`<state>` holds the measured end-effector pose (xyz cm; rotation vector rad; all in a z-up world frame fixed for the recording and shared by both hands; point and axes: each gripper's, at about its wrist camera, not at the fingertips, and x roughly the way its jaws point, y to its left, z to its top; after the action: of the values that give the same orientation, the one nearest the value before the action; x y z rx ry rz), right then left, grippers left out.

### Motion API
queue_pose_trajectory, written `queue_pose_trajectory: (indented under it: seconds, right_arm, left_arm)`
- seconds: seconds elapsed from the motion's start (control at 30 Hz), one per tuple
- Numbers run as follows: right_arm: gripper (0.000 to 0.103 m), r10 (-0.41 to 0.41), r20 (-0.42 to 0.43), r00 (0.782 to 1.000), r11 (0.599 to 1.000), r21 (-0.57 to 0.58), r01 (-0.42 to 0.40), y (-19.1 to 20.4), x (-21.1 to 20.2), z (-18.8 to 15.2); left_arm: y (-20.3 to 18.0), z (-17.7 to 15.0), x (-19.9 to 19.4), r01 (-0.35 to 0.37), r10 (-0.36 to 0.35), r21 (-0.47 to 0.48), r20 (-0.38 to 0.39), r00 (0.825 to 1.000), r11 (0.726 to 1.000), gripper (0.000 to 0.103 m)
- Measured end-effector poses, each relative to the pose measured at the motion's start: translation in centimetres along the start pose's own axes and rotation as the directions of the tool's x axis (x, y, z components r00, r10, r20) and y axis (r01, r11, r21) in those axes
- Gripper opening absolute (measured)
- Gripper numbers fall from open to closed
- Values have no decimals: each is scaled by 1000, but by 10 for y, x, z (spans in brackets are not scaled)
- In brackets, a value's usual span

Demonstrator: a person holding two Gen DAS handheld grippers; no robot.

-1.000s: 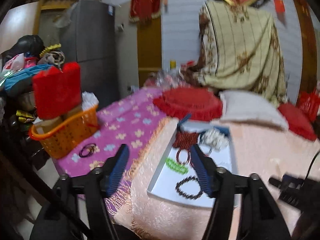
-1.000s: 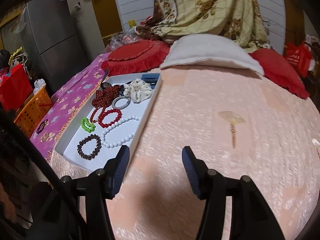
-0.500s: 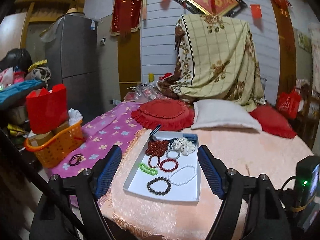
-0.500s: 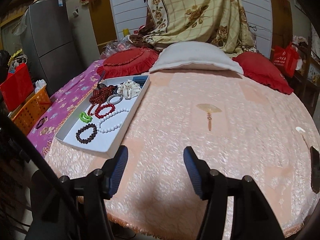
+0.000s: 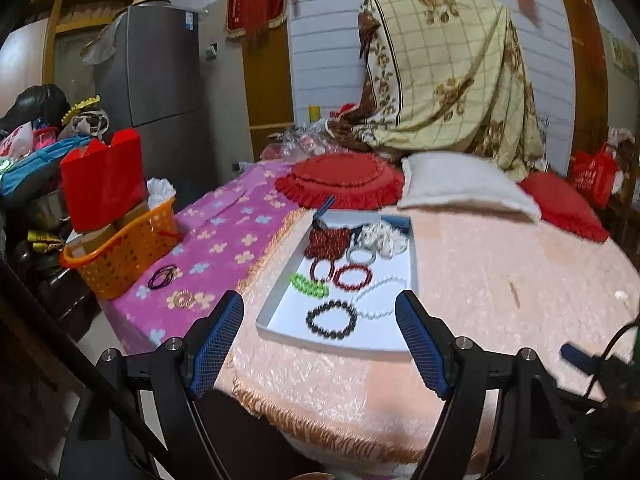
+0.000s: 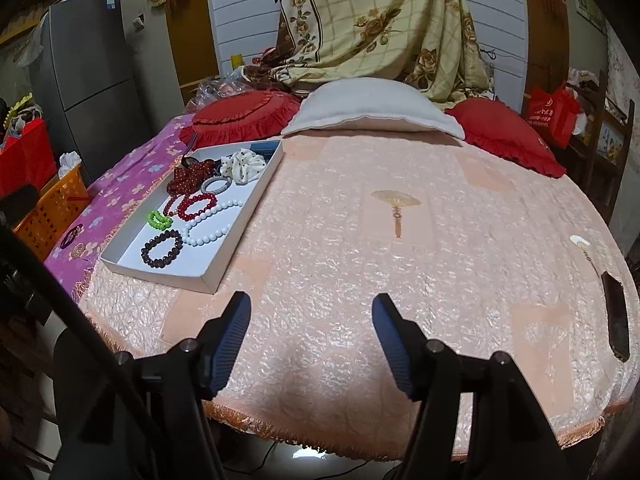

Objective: Organize jewelry

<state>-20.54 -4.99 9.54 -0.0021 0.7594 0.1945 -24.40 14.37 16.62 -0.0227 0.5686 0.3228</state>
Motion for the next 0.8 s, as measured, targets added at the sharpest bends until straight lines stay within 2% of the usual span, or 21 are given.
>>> queue_pose_trajectory:
  seconds: [0.27, 0.8]
  right_arm:
    - [68, -24, 26, 999, 1000, -11, 24, 5, -5, -1]
    - [70, -39, 13, 999, 999, -26, 40, 6, -1, -5]
  left_arm:
    - [-5, -19, 18, 5, -4, 14, -98, 995, 1000, 40]
    - [-9, -33, 36, 28, -26, 7, -198, 980, 1000, 40]
